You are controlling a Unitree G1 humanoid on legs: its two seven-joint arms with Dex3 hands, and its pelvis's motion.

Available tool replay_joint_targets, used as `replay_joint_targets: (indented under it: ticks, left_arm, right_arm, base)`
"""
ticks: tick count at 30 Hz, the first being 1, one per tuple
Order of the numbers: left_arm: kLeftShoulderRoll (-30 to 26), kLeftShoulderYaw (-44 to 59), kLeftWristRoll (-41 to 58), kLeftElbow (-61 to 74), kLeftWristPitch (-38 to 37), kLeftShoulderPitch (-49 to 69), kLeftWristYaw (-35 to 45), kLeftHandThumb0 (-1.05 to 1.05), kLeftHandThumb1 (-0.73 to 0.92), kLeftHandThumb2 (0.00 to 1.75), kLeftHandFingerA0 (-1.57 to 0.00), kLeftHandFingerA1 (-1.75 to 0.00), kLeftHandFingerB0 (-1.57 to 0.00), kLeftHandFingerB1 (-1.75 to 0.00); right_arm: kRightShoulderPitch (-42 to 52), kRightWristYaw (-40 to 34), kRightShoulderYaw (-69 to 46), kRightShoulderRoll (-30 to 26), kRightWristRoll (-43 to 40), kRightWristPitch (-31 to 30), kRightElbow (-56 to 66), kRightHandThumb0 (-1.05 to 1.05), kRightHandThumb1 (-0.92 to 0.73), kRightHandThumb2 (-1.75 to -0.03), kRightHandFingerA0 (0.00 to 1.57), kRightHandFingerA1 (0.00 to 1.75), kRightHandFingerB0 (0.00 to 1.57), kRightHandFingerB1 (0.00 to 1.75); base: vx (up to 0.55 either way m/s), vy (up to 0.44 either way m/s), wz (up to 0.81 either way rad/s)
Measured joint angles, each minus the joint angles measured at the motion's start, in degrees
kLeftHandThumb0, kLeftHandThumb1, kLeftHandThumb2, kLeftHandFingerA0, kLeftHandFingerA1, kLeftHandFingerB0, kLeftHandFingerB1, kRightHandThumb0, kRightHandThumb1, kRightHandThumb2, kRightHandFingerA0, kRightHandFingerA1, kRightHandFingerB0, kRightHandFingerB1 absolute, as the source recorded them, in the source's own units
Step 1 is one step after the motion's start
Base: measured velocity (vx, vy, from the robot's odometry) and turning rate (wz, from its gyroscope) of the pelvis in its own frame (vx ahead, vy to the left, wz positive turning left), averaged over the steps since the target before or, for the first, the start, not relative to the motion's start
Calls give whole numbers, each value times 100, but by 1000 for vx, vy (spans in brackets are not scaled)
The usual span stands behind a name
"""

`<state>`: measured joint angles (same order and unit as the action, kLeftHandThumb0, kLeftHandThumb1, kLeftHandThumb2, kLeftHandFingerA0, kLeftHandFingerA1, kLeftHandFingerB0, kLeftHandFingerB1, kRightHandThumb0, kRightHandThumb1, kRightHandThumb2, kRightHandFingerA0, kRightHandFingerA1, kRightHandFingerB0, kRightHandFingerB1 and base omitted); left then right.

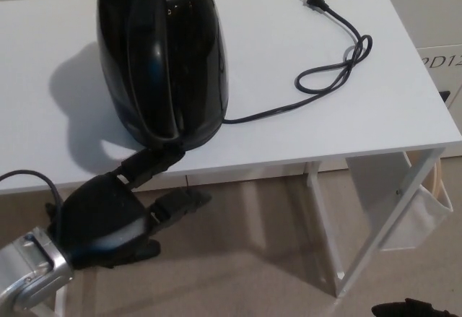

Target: The robot walk towards a table in front and click the button on the base of the boilling pot using its left middle finger

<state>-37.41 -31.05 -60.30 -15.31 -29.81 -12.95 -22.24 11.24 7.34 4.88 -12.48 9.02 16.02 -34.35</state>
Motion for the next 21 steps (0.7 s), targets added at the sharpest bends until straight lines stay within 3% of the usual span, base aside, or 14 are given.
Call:
replay_joint_targets:
  ticks: [1, 7, 11, 12, 14, 15, 16, 17, 21]
  left_arm:
    - [-1, 0, -6, -7, 0, -5, -4, -75, 74, 96, -16, -40, -9, -38]
    - [-1, 1, -36, -103, -1, -110, -38, -76, 75, 97, -19, -41, -10, -38]
    - [13, -5, -36, -185, -7, -192, -38, -76, 74, 97, -20, -41, -9, -38]
    - [25, -9, -37, -209, -7, -209, -38, -72, 90, 67, -28, -31, -14, -27]
    - [79, -25, -39, -301, -7, -249, -38, -72, 90, 67, -28, -31, -13, -27]
    - [105, -34, -40, -336, -7, -266, -38, -75, 73, 98, -22, -42, -9, -38]
    - [134, -49, -44, -386, -8, -297, -38, -75, 73, 98, -22, -42, -9, -38]
    - [164, -75, -47, -463, -10, -344, -43, -73, 89, 67, -29, -31, -13, -27]
    - [239, -168, -57, -625, -10, -454, -45, -74, 90, 67, -31, -31, -13, -27]
  right_arm:
    - [0, 0, 2, 0, 0, 0, 0, -28, -65, -59, 66, 51, 56, 47]
    - [0, 1, 22, -1, 4, -27, 29, -27, -66, -59, 64, 51, 56, 47]
    - [1, 3, 36, -15, 7, -40, 85, -27, -66, -59, 64, 51, 55, 46]
    - [1, 4, 36, -17, 5, -44, 94, -28, -66, -59, 64, 51, 54, 46]
    - [-2, 11, 38, -22, 5, -56, 105, -28, -66, -59, 64, 51, 55, 46]
    - [-5, 14, 39, -23, 6, -60, 108, -28, -66, -59, 64, 50, 55, 46]
    - [-10, 15, 41, -25, 7, -68, 113, -28, -66, -59, 64, 50, 55, 46]
    - [-19, 15, 43, -28, 7, -73, 115, -28, -66, -59, 64, 50, 55, 46]
    - [-49, 19, 42, -35, 4, -90, 116, -29, -66, -59, 65, 51, 54, 46]
  base:
    - [0, 0, 0]
    - [0, 0, 0]
    - [0, 0, 0]
    - [0, 0, 0]
    - [0, 0, 0]
    - [0, 0, 0]
    - [0, 0, 0]
    - [0, 0, 0]
    - [0, 0, 0]
